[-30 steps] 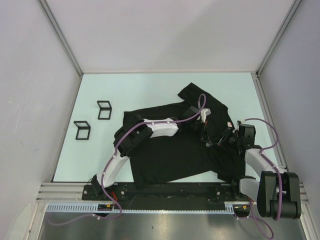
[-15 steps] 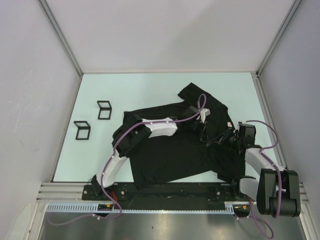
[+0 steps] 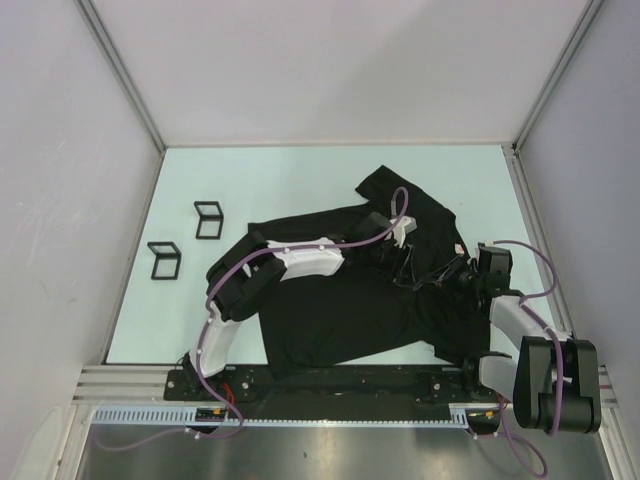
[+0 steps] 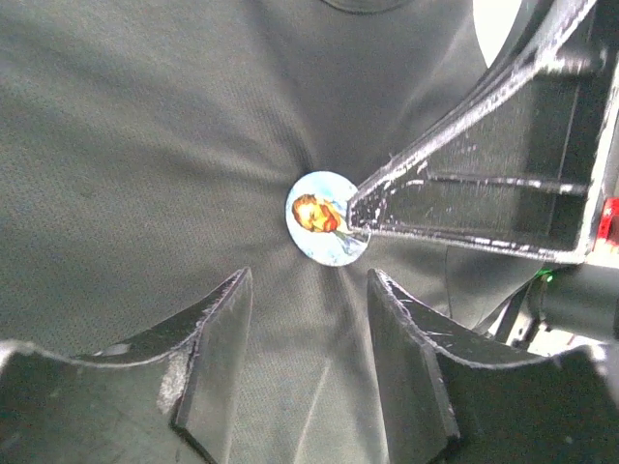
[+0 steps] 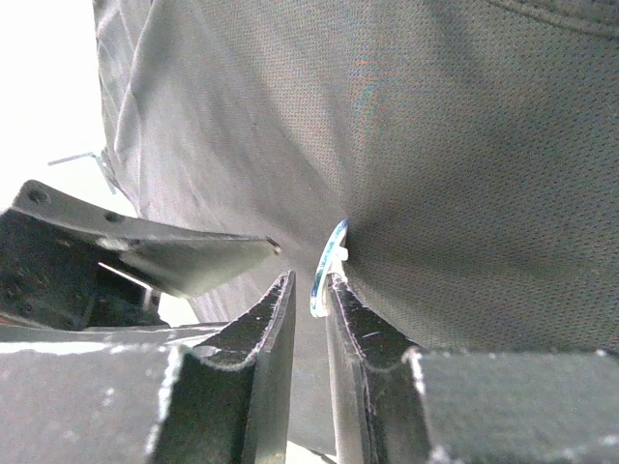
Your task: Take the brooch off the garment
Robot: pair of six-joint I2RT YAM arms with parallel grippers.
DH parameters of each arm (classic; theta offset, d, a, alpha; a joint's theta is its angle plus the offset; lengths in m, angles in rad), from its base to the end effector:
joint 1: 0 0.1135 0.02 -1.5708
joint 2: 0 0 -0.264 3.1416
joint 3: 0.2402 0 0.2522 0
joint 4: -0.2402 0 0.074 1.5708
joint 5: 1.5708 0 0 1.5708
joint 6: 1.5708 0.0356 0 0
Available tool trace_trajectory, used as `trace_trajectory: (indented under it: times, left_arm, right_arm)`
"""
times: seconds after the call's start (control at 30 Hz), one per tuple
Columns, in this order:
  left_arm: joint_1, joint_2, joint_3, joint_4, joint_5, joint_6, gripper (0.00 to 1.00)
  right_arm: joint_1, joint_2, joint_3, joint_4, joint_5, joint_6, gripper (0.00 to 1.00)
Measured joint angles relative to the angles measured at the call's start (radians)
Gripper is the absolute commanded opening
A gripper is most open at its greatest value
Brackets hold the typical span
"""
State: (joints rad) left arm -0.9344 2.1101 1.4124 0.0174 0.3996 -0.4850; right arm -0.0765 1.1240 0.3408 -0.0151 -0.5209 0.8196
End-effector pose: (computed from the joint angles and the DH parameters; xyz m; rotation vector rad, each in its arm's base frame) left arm 0.2651 -0.3821 0.1615 0.7824 2.3528 -1.1466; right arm 0.1958 0.0028 0.1462 0.8166 2.3078 0.9637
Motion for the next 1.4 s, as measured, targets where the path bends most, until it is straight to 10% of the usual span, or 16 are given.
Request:
trace_trajectory:
  times: [0.7,1.03,1.4]
  left_arm:
    - [-0.05,0.016,0.068,-0.005,-0.006,0.068,0.54]
    - [-0.05,0.063,0.091,-0.041,-0.037,0.068,0.29]
    - [-0.05,0.066,0.097,-0.057,-0.055,0.068,0.25]
  right_arm:
    - [0.0,0.028,0.0,0.031,0.0,0.053,0.25]
    - [0.0,0.029,0.0,0.042,0.002,0.062,0.29]
    - [0.001,-0.018,0.0,-0.029,0.072,-0.014,0.34]
